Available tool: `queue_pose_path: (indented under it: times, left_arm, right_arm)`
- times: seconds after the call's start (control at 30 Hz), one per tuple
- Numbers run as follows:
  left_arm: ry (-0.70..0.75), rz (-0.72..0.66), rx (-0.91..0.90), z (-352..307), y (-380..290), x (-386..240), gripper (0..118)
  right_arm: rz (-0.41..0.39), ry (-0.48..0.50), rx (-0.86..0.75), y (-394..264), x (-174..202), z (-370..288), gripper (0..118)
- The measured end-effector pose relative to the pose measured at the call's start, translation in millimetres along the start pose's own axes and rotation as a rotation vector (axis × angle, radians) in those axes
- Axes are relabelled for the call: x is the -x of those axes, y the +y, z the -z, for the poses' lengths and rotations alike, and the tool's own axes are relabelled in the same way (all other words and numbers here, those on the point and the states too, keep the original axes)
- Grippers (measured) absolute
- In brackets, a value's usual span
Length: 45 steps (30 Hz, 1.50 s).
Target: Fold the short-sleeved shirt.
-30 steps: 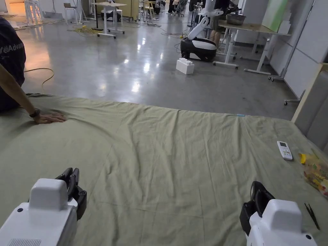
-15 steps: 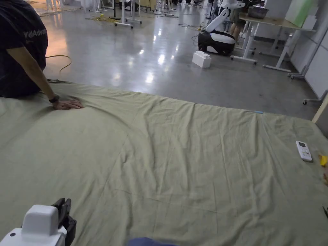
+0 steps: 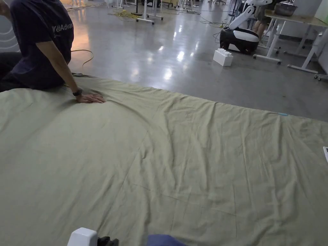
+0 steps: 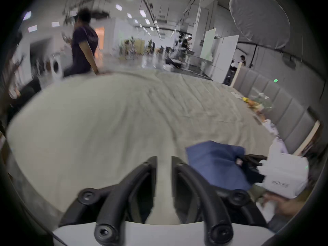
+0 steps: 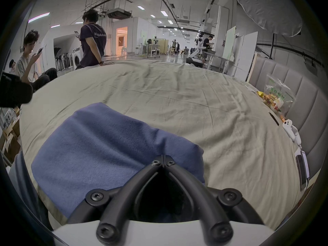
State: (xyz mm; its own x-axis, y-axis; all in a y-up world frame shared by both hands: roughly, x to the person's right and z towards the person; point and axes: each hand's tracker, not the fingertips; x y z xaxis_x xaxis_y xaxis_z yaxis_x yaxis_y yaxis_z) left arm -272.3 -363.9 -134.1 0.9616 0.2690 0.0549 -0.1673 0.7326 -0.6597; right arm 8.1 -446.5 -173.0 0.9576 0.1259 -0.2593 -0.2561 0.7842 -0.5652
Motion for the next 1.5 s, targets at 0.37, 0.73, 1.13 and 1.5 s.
queue_pose_path:
  times: [0.37, 0.73, 1.13, 1.5]
  left_arm:
    - [-0.466, -0.318, 0.374, 97, 4, 21, 87]
    - [-0.622, -0.565, 0.434, 125, 0, 22, 56]
    - [-0.666, -0.641, 0.403, 101, 2, 22, 26]
    - [-0.599, -0.528, 0.357, 65, 65, 128, 26]
  right_arm:
    - [0.010, 0.013, 0.003, -5, -6, 0, 0]
    - [0.015, 0.019, 0.000, -7, -9, -4, 0]
    - [0.003, 0.024, -0.010, -8, -13, -10, 0]
    - [0.080, -0.053, -0.246, 96, -54, -53, 0]
